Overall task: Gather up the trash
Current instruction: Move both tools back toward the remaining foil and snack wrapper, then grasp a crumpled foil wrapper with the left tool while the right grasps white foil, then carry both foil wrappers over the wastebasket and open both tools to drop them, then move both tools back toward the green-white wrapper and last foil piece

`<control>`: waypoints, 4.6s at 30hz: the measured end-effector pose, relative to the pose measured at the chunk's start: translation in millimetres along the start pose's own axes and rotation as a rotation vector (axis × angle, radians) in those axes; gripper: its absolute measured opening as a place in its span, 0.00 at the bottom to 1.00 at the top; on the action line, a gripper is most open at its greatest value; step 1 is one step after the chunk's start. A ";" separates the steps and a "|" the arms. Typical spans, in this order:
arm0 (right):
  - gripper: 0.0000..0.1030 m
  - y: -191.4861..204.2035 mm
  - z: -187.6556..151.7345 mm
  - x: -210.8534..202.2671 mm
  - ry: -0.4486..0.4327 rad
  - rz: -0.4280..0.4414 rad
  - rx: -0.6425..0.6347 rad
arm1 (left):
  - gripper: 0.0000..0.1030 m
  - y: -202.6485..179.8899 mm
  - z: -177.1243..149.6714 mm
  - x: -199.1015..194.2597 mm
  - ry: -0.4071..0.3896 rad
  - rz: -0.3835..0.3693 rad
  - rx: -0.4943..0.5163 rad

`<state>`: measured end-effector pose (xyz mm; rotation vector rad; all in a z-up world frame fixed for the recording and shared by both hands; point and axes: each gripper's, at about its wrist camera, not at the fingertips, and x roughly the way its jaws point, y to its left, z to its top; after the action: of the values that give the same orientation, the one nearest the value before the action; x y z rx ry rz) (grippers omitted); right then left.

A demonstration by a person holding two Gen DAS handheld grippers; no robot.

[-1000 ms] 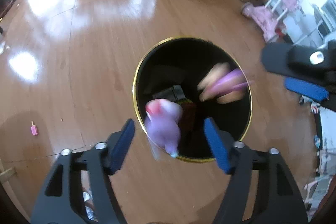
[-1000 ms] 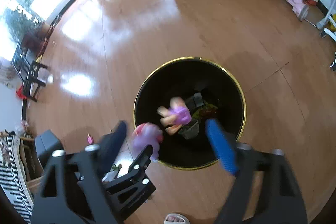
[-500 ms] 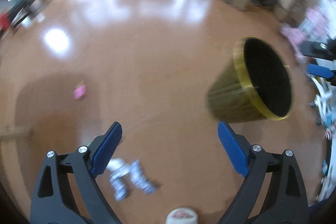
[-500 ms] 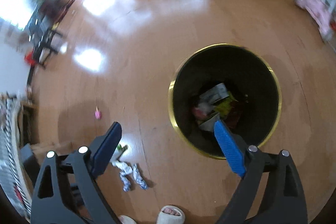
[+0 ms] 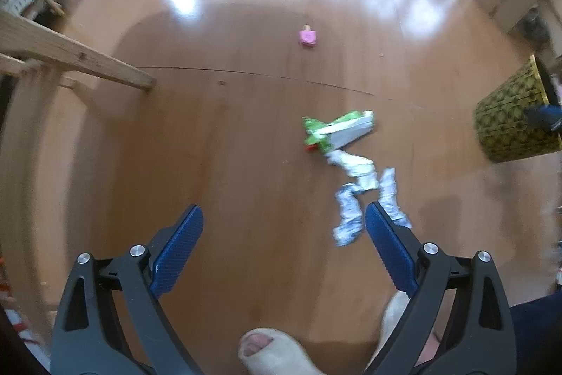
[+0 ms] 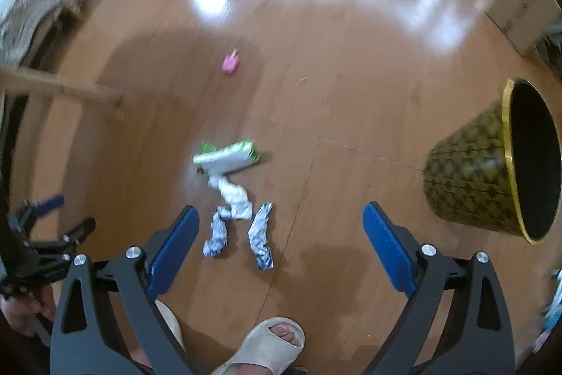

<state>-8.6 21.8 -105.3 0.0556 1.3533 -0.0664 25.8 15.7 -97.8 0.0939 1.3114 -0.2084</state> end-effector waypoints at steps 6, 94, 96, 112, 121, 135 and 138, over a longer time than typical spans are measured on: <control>0.88 21.2 0.4 19.6 0.026 -0.002 -0.037 | 0.88 -16.5 -7.2 17.5 0.007 -0.024 0.030; 0.26 -143.2 17.2 -148.8 -0.137 0.103 0.232 | 0.35 -164.9 70.8 -66.2 -0.005 -0.154 0.198; 0.26 -170.3 17.0 -157.1 -0.146 0.073 0.256 | 0.35 -206.9 84.6 -67.5 -0.016 -0.180 0.248; 0.26 -362.2 -26.5 -125.9 -0.149 0.071 0.646 | 0.35 -427.7 116.4 -20.2 0.039 -0.339 0.411; 0.26 -364.9 -16.1 -117.2 -0.142 0.048 0.665 | 0.35 -454.1 121.7 -3.0 0.046 -0.336 0.409; 0.78 -375.1 -23.8 -142.6 -0.256 -0.048 0.726 | 0.81 -458.2 128.1 -12.5 -0.043 -0.378 0.416; 0.78 -372.9 -23.8 -140.3 -0.249 -0.038 0.708 | 0.81 -426.6 126.7 -14.2 -0.048 -0.379 0.380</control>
<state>-91.8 -345.8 26.0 0.5978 1.0276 -0.5651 55.1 -423.4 -30.7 0.1614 1.2209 -0.7782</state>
